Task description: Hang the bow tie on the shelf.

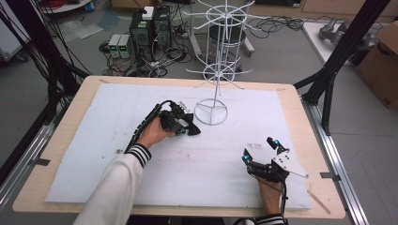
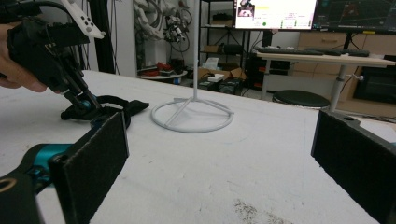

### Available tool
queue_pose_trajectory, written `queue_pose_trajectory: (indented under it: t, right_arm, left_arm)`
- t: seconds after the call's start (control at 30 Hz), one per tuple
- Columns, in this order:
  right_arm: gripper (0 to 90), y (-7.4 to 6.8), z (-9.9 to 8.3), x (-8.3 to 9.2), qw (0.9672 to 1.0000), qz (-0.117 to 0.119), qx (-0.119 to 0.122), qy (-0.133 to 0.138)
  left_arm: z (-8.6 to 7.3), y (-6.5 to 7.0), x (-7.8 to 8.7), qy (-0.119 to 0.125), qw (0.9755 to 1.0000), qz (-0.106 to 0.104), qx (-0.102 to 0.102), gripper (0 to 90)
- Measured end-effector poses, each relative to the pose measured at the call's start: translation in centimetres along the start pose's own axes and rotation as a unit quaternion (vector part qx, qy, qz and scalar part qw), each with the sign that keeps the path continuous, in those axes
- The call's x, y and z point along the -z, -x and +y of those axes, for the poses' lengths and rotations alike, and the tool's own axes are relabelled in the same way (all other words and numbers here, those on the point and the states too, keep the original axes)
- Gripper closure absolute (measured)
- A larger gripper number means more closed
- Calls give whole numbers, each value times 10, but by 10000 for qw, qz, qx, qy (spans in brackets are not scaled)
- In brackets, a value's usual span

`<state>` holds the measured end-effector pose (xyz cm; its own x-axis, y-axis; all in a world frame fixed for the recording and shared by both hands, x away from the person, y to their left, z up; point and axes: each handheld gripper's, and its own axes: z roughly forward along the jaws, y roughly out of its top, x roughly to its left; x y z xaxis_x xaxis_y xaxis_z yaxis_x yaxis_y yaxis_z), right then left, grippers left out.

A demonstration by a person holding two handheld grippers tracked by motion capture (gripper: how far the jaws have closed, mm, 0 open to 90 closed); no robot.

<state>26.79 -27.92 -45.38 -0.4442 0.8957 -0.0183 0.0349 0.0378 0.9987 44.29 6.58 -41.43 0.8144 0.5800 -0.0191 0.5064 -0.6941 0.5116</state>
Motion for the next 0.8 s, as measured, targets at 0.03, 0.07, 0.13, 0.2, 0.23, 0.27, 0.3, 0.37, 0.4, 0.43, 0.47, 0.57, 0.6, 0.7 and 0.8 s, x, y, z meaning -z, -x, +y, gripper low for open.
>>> queue_pose_trajectory:
  t: [0.03, 0.07, 0.13, 0.2, 0.23, 0.27, 0.3, 0.37, 0.4, 0.43, 0.47, 0.57, 0.6, 0.7, 0.8]
  right_arm:
    - [30, 0, 0, 0, 10000, 0, 1, 1]
    - [30, 0, 0, 0, 10000, -2, -1, -1]
    - [30, 0, 0, 0, 10000, 3, -1, -3]
    - [30, 0, 0, 0, 10000, -5, 1, -2]
    - [30, 0, 0, 0, 10000, -2, 3, -5]
    - [30, 0, 0, 0, 10000, -2, -2, 2]
    - [30, 0, 0, 0, 10000, -2, -2, 2]
    - [30, 0, 0, 0, 10000, -2, 1, 1]
    - [30, 0, 0, 0, 10000, -1, -6, -5]
    - [30, -1, 0, 0, 10000, 5, -25, -15]
    - [30, 0, 0, 0, 10000, 5, -1, -12]
    - [30, 0, 0, 0, 10000, 15, 12, -16]
    - [30, -1, 0, 0, 10000, 12, 11, -16]
    - [30, -1, 0, 0, 10000, 12, 11, -15]
    - [30, -1, 0, 0, 10000, 11, 11, -16]
  left_arm:
    - [0, 1, 1, 1, 10000, -25, -13, 875]
    - [1, 1, 2, 31, 10000, -24, -58, 875]
    - [1, 2, 5, 154, 9998, -76, -33, 875]
    - [1, 3, 9, 273, 9996, -91, -10, 875]
    - [1, 3, 12, 305, 9995, -76, -27, 875]
    - [1, 3, 15, 392, 9992, -83, -11, 875]
    - [1, 3, 18, 452, 9989, -113, -21, 875]
    - [-2, 3, 23, 697, 9975, -66, 27, 875]
    - [-3, 2, 26, 743, 9972, -97, 40, 876]
    - [-5, 1, 28, 799, 9967, -62, 86, 876]
    - [-7, 0, 31, 884, 9959, -99, 186, 876]
    - [-14, -4, 37, 1068, 9937, -136, 298, 876]
    - [-15, -5, 38, 1148, 9927, -159, 347, 876]
    - [-21, -8, 47, 1388, 9890, -291, 418, 876]
    - [-25, -8, 58, 1609, 9851, -383, 474, 876]
